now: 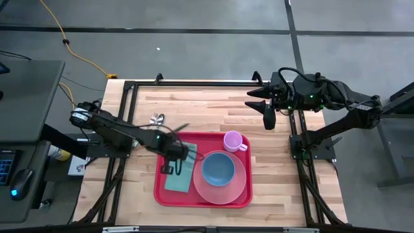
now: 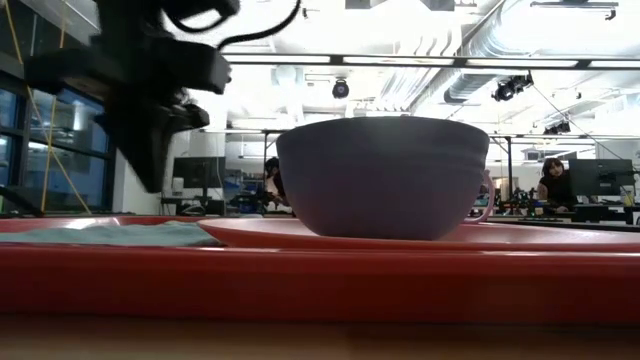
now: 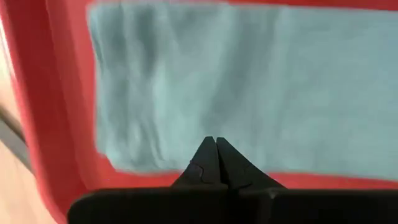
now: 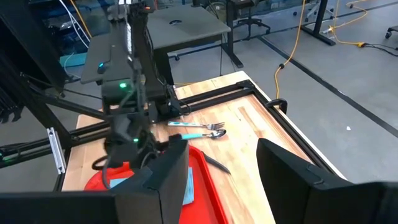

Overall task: Set up tray
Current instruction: Put the blue napkin into the pink serving tray

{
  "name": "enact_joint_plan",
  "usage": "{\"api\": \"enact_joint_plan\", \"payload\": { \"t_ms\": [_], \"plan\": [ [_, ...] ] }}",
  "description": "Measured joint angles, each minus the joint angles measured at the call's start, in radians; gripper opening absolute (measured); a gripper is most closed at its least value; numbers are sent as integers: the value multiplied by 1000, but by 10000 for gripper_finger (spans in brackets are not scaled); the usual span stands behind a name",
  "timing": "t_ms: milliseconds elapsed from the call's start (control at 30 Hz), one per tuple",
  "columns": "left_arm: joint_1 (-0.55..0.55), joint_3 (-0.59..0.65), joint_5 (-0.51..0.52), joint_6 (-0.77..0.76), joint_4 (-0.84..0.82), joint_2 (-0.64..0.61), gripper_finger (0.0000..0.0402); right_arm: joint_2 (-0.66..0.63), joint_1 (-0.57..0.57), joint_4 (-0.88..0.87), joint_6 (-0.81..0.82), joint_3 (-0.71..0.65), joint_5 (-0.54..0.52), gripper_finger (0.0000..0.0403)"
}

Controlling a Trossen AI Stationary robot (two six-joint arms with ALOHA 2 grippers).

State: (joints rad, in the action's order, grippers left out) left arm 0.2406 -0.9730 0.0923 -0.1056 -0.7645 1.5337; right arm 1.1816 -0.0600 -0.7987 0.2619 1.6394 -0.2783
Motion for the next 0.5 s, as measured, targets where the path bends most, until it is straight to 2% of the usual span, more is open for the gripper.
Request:
{"api": "enact_joint_plan", "payload": {
  "t_ms": [233,500],
  "plan": [
    [134,0,36,-367,11,-1,9,0,0,-6,1,0,-2,169],
    [216,0,102,-805,15,-1,9,0,0,-20,0,0,4,169]
  ]
}}
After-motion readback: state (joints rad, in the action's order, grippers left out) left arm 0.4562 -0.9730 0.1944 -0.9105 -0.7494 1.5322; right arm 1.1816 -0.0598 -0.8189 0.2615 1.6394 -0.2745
